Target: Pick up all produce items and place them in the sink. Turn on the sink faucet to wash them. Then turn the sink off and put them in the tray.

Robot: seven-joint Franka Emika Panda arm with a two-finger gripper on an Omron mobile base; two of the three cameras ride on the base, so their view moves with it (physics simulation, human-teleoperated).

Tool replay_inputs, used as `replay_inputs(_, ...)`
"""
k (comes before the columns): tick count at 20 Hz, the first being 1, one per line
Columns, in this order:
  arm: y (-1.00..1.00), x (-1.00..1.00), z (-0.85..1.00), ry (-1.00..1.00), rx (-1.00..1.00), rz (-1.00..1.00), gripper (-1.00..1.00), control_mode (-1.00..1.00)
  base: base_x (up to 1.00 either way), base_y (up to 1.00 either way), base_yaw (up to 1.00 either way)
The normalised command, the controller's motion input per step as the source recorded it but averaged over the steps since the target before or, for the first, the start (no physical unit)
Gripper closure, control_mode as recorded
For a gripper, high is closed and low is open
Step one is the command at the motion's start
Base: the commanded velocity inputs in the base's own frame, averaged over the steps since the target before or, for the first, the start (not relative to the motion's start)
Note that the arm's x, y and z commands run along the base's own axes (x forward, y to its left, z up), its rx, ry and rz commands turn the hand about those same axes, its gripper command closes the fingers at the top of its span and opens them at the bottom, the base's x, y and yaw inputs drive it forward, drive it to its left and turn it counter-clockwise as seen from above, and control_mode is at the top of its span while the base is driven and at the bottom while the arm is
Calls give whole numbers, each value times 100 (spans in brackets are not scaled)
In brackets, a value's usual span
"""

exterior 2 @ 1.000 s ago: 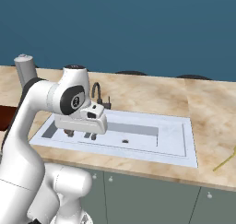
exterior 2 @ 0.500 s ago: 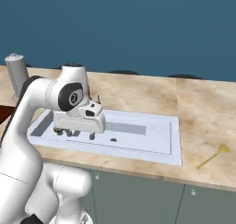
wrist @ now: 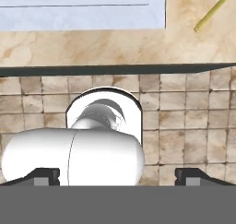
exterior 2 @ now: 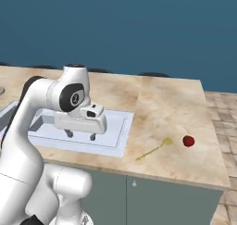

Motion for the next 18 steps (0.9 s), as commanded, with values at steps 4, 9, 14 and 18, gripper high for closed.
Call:
replay_inputs(4, 0, 0, 0, 0, 0, 0, -100, 100, 0, -75, 0)
replay_inputs(9, 0, 0, 0, 0, 0, 0, -100, 100, 3, -63, 0)
replay_inputs(14, -10, 4, 0, 0, 0, 0, -100, -100, 8, -43, 0)
replay_inputs(18, -64, 57, -7, 4, 0, -1, -100, -100, 0, 0, 0)
